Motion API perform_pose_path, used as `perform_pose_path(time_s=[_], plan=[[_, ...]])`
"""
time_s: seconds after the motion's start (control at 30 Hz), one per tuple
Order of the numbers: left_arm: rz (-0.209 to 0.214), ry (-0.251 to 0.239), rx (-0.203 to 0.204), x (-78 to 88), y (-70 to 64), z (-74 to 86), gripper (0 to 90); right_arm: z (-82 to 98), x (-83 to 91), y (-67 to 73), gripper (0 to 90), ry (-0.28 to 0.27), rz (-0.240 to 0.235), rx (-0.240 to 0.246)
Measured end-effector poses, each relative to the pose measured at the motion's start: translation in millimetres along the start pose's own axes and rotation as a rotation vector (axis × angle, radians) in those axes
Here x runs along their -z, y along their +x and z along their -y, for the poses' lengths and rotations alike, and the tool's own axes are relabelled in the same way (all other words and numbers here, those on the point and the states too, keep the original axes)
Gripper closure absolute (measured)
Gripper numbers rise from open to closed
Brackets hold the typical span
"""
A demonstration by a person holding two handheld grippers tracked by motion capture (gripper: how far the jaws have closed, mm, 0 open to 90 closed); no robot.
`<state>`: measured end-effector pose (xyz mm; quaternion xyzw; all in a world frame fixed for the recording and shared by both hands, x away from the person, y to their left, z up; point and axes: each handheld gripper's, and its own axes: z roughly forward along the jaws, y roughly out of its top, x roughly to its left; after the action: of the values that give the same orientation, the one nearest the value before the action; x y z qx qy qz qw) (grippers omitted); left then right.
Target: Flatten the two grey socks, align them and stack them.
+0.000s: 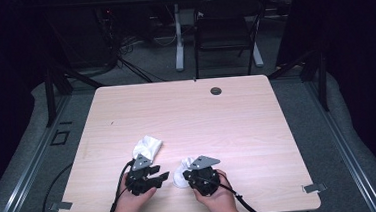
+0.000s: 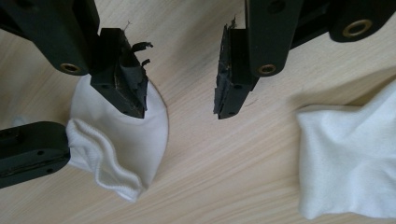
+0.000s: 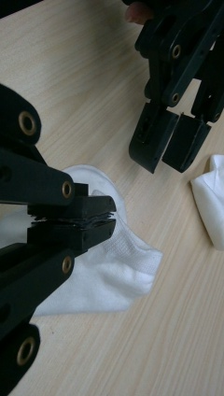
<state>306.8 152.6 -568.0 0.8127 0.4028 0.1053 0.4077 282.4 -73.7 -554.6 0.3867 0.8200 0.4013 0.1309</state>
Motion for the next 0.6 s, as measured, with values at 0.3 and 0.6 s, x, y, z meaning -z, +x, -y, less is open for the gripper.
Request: perform_pose_path(time_s=[0.3,0.6], plan=[[-0.008,0.016,-0.006,-15.1,-8.6,-1.7,49.5,-1.1,5.1,-2.0,88.3,-0.021,0.002,-0.015],[-0.032,0.028,-0.023,-22.6,-11.7,-2.8,47.2,-2.1,9.4,-5.2,88.3,-0.038,-0.003,-0.032]])
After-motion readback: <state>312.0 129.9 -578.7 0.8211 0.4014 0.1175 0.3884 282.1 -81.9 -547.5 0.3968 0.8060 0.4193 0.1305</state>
